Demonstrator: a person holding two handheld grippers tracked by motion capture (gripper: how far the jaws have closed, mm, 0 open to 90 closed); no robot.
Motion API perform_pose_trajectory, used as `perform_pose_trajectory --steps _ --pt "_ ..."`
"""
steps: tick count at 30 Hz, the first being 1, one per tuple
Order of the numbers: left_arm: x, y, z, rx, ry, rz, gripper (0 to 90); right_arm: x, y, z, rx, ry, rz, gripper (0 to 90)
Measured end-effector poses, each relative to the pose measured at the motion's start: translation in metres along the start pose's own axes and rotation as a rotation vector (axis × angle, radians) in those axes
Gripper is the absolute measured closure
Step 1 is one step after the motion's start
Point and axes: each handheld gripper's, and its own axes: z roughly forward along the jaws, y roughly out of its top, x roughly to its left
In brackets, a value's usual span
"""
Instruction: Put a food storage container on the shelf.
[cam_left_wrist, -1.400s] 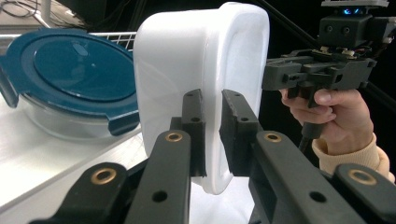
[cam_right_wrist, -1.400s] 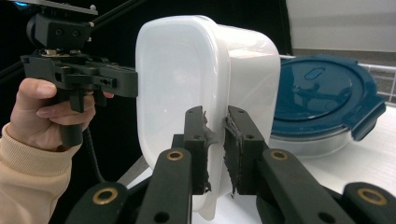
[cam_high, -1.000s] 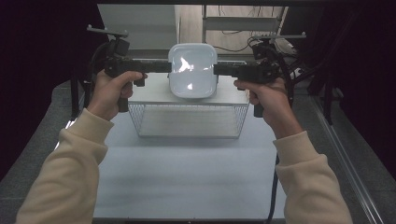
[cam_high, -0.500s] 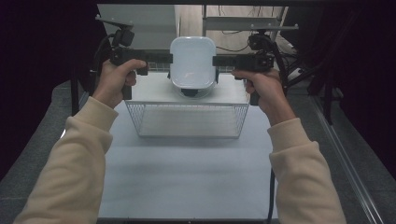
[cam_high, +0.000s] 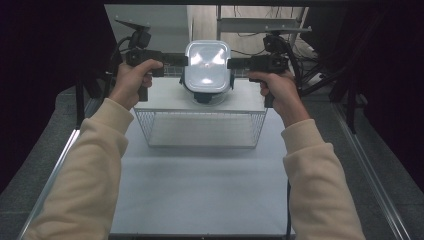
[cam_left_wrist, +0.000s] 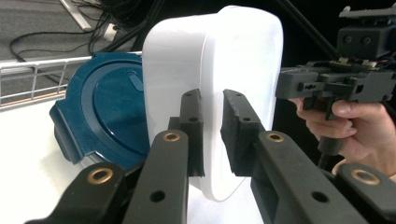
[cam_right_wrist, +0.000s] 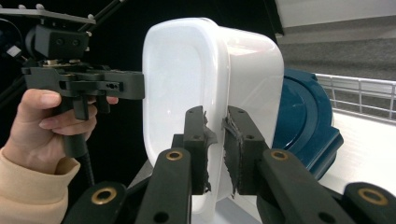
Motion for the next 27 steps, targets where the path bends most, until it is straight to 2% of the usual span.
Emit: perform_pose_trajectory --steps 6,10,17,19,21,23,27 --pt "0.008 0.006 0.007 -0.015 -0.018 -0.054 78.6 -0.012 0.007 0.005 0.010 0.003 0.058 75.8" --pt "0.013 0.010 0.013 -0.026 -0.008 -0.086 77.2 -0.023 0.012 0.011 0.016 0.009 0.114 73.6" --pt "0.024 0.012 0.018 -0.046 0.008 -0.120 75.4 -0.037 0.015 0.022 -0.019 0.025 0.196 72.4" --pt "0.025 0.012 0.021 -0.050 0.018 -0.122 75.0 -0.041 0.015 0.024 -0.025 0.019 0.205 72.4" --pt "0.026 0.011 0.025 -0.045 0.063 -0.113 75.1 -0.043 0.015 0.027 -0.024 -0.003 0.197 72.5" --pt "0.030 0.010 0.025 -0.062 0.047 -0.123 74.7 -0.046 0.014 0.029 -0.027 -0.002 0.208 71.8" --pt "0.033 0.008 0.029 -0.088 0.045 -0.142 71.6 -0.049 0.013 0.031 -0.037 0.014 0.223 71.6"
